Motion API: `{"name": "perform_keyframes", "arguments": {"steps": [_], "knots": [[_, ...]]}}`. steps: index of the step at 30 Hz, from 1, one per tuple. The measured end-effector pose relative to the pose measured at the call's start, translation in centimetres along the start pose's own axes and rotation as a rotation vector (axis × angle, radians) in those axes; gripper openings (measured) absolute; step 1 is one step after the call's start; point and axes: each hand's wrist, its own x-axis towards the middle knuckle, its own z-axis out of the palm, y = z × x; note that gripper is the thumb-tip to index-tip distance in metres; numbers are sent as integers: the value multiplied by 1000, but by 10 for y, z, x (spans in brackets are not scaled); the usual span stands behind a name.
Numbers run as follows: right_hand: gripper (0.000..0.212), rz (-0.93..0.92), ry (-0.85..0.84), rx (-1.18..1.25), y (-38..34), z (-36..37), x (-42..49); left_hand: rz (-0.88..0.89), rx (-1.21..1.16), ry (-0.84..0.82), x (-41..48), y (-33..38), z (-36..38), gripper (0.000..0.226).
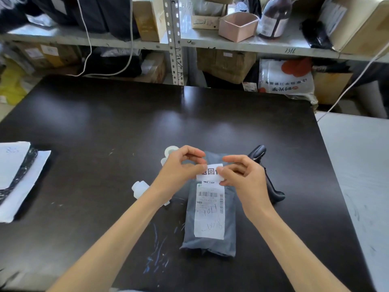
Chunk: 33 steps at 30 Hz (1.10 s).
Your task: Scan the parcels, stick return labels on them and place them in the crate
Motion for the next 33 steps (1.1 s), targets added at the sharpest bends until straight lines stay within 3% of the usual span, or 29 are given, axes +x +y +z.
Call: {"name": "perform_keyframes", "arguments": {"steps": [3,8,16,21,24,26,30,33], "knots": [[23,-1,21,-65,12,-5,-9,-21,116,-39,-7,-10,2,31],[27,113,72,-301,50,-11,-29,-17,522,-44,-25,-44,16,32],[28,178,98,-567,84,-15,-45,-185,581,-4,-38,-81,34,41],[39,130,129,-845,85,-9,-46,-52,948,135,-42,-85,39,74],[73,184,148,-937,88,-14,-42,-241,836,82,-35,-83,36,97],[84,302,81,-766,87,-16,-36,-361,698,-4,-30,-81,34,86],[57,217,72,-605,81,-6,-33,-328,575,1,-24,-70,30,62],[51,118,127,-545,66,5,-33,-261,514,15,-19,-54,21,55]]}}
